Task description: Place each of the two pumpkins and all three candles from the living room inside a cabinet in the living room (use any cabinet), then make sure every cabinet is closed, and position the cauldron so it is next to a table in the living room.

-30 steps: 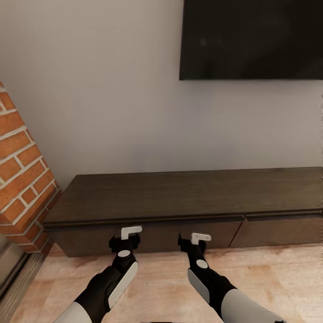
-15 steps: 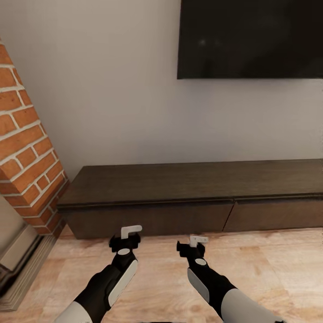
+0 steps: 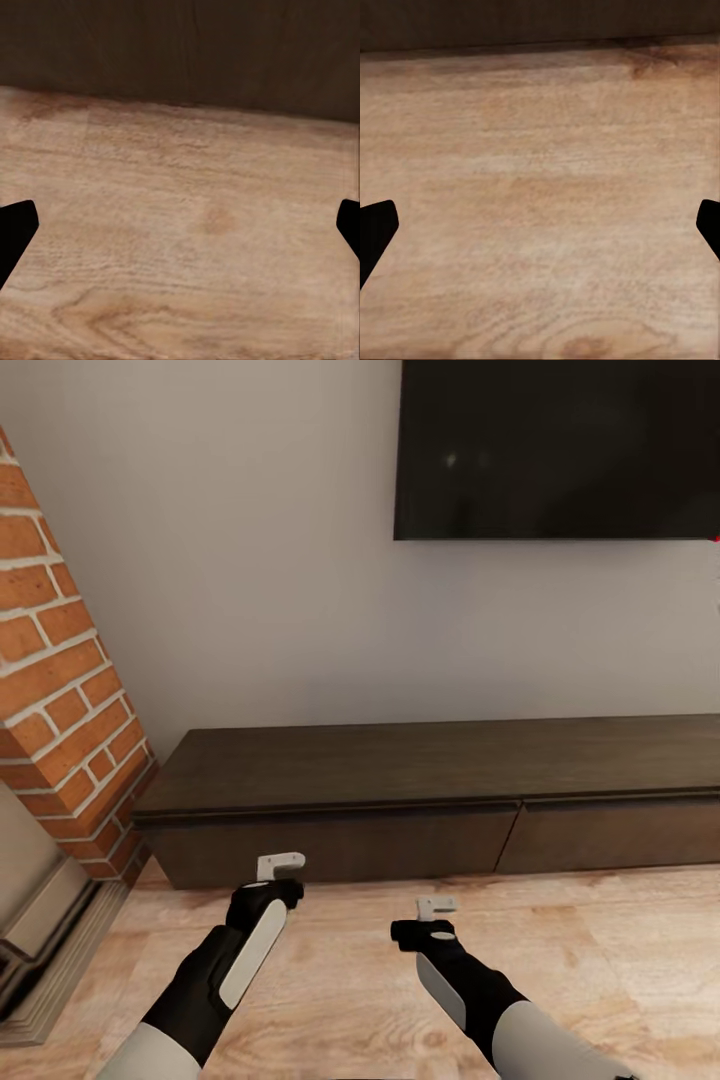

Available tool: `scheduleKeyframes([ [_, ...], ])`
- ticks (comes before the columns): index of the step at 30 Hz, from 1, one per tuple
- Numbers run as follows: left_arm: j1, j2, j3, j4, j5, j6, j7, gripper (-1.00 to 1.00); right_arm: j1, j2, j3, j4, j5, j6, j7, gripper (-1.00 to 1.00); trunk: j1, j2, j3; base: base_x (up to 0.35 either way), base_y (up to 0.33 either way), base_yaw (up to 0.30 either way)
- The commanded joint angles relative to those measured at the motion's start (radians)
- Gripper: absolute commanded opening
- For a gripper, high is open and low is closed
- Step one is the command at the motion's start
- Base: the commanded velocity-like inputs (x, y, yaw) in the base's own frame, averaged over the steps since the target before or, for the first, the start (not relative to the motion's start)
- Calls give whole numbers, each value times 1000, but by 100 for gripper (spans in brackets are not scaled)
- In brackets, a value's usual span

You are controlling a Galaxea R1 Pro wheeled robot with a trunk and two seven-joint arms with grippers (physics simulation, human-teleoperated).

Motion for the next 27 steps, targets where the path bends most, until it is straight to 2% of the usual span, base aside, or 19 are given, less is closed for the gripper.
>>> scheduleKeyframes([
  [1,0,1,2,13,13,9,10,100,-1,-1,7,-2,-7,8,-9,100,-1,0,3,0,0,0],
  [4,0,2,23,52,16,39,10,100,-4,-1,7,-23,-6,66,-13,100,-2,1,15,0,0,0],
  [9,0,0,110,82,40,101,8,100,-7,-2,-1,-129,-19,303,-15,100,-4,2,34,0,0,0],
  [12,0,1,157,107,63,139,8,100,-7,-2,-25,-150,-20,384,-16,100,-16,23,43,0,0,0],
  [13,0,1,170,146,69,144,7,100,-7,-2,-37,-154,-19,402,-18,100,-20,30,47,0,0,0],
  [18,0,-2,184,306,72,118,5,100,-5,-3,-44,-162,-18,422,-20,100,-39,65,62,0,0,0],
  [21,0,-1,180,359,73,51,4,100,-3,-4,-45,-161,-19,423,-20,100,-50,86,72,0,0,0],
  [25,0,3,182,424,61,7,4,100,-3,-5,-47,-154,-23,419,-21,100,-66,114,84,0,0,0],
  [27,0,4,181,466,57,-69,4,100,2,-5,-50,-152,-24,416,-18,100,-73,128,90,0,0,0],
])
